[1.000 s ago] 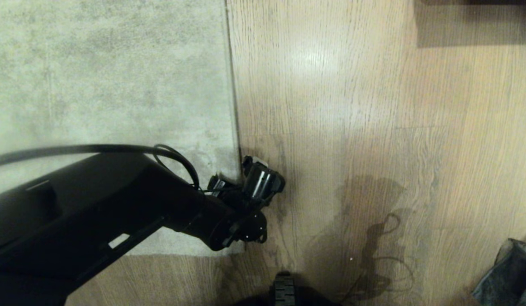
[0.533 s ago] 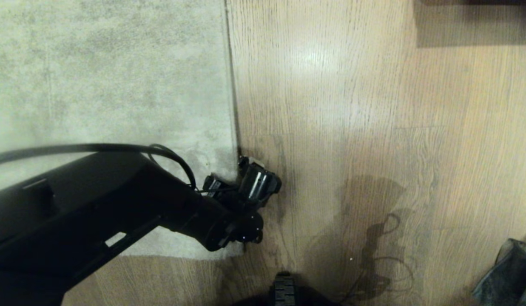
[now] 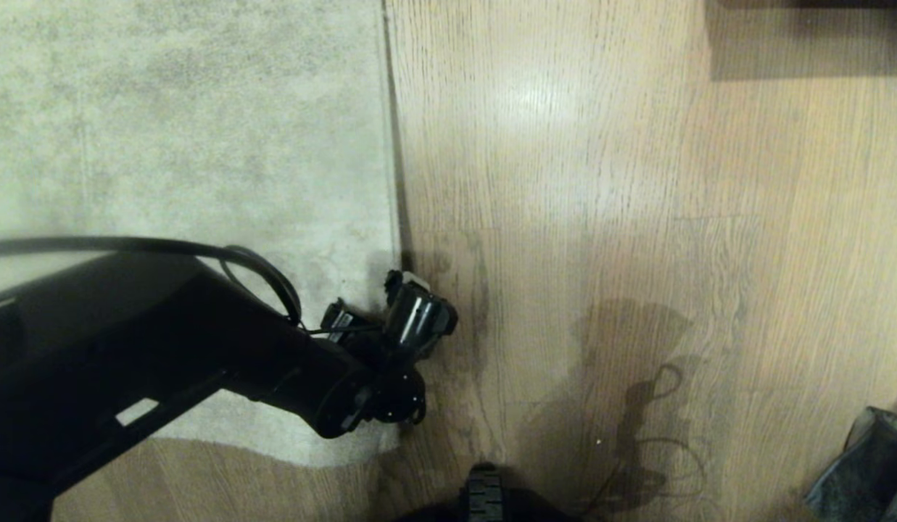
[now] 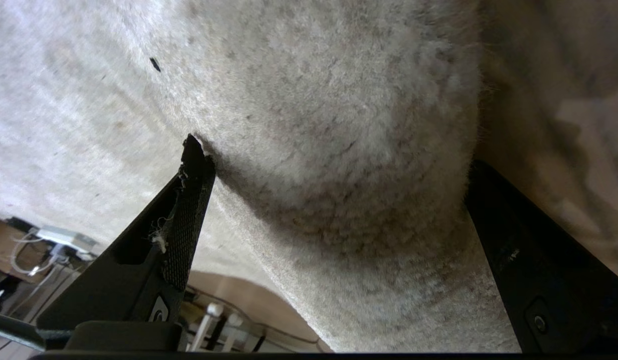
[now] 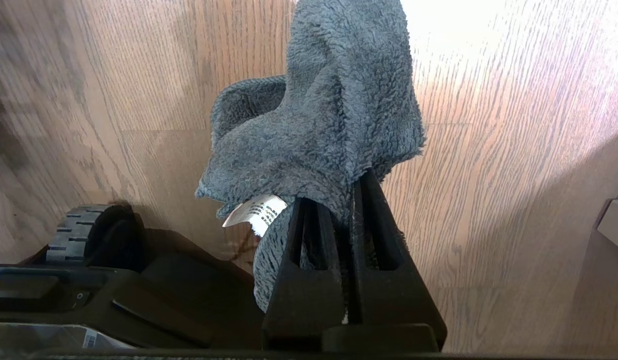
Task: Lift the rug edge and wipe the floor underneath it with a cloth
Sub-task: Lift up the carpet
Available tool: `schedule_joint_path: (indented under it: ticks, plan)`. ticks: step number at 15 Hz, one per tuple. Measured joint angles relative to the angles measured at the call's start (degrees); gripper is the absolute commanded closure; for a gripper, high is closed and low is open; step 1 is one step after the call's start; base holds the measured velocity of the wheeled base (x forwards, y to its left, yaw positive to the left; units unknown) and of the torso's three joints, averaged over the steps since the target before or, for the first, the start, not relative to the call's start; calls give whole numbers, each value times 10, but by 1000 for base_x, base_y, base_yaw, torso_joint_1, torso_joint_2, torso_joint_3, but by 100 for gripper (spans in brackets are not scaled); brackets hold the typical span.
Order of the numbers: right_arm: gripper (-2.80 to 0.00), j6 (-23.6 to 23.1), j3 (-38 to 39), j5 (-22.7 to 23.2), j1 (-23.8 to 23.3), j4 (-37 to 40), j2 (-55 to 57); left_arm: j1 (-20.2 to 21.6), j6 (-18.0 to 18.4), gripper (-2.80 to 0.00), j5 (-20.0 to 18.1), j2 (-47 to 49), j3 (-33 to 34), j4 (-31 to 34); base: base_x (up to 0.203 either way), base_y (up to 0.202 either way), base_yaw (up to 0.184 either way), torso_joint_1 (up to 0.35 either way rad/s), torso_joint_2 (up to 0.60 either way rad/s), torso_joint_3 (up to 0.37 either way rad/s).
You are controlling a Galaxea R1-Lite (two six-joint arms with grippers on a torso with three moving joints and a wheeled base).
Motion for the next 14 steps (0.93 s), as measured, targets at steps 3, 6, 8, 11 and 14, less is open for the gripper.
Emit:
schedule_joint_path:
  ticks: [3,6,8,11,14]
  plan:
    - [0,0,0,0,0,0,0,16,13,-280,1,-24,23,-2,0,0,0,0,0,0]
    - [0,0,0,0,0,0,0,34,17,-280,0,-53,54,-1,0,0,0,0,0,0]
    - [0,0,0,0,0,0,0,44,17,-280,1,-72,81,-1,0,0,0,0,0,0]
    - [0,0,0,0,0,0,0,54,16,-280,3,-100,125,-2,0,0,0,0,0,0]
    - [0,0,0,0,0,0,0,60,16,-280,3,-123,162,-6,0,0,0,0,0,0]
